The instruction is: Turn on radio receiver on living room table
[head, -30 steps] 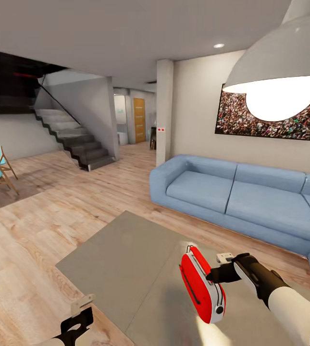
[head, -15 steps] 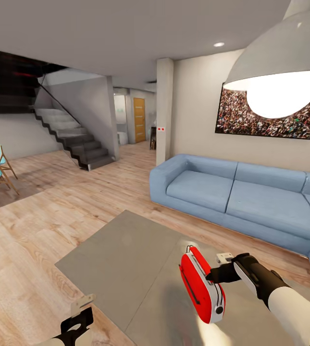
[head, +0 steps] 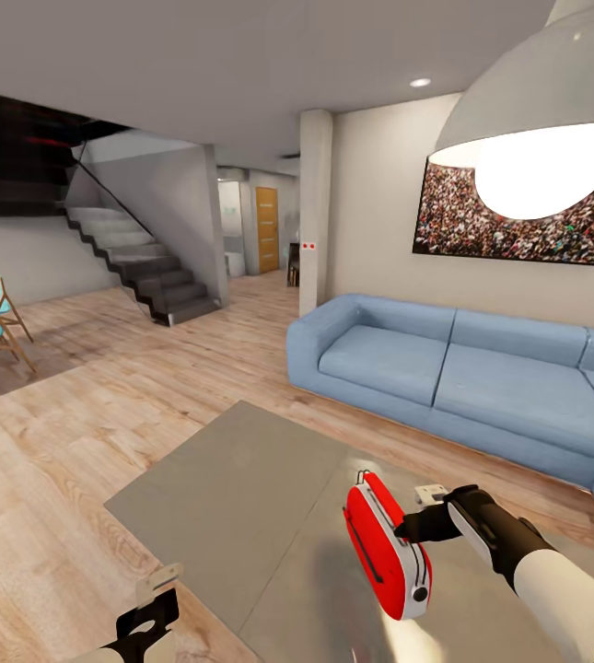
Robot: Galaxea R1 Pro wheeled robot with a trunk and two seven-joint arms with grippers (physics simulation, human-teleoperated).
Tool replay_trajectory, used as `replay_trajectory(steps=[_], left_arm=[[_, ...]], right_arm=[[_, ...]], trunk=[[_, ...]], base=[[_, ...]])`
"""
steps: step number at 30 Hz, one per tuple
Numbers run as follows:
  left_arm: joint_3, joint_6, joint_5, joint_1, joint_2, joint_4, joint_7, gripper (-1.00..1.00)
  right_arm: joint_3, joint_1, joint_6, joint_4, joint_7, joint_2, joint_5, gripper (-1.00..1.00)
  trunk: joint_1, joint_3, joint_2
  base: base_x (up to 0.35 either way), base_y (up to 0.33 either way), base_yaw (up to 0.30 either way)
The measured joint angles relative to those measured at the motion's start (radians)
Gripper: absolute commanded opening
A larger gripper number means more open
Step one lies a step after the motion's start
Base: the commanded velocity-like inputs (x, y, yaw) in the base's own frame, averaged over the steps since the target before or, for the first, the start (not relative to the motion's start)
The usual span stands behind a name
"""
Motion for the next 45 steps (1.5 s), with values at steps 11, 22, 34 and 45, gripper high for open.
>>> replay_trajectory(steps=[11,22,34,45], left_arm=[[0.0,0.0,0.0,0.0,0.0,0.0,0.0,-1.0],[0.0,0.0,0.0,0.0,0.0,0.0,0.0,-1.0],[0.0,0.0,0.0,0.0,0.0,0.0,0.0,-1.0],[0.0,0.0,0.0,0.0,0.0,0.0,0.0,-1.0]], right_arm=[[0.0,0.0,0.0,0.0,0.0,0.0,0.002,-1.0],[0.0,0.0,0.0,0.0,0.0,0.0,0.003,-1.0],[0.0,0.0,0.0,0.0,0.0,0.0,0.003,-1.0],[0.0,0.0,0.0,0.0,0.0,0.0,0.002,-1.0]], trunk=[[0.004,-0.003,-0.007],[0.046,-0.038,-0.084],[0.092,-0.075,-0.168],[0.134,-0.11,-0.245]], base=[[0.0,0.0,0.0],[0.0,0.0,0.0],[0.0,0.0,0.0],[0.0,0.0,0.0]])
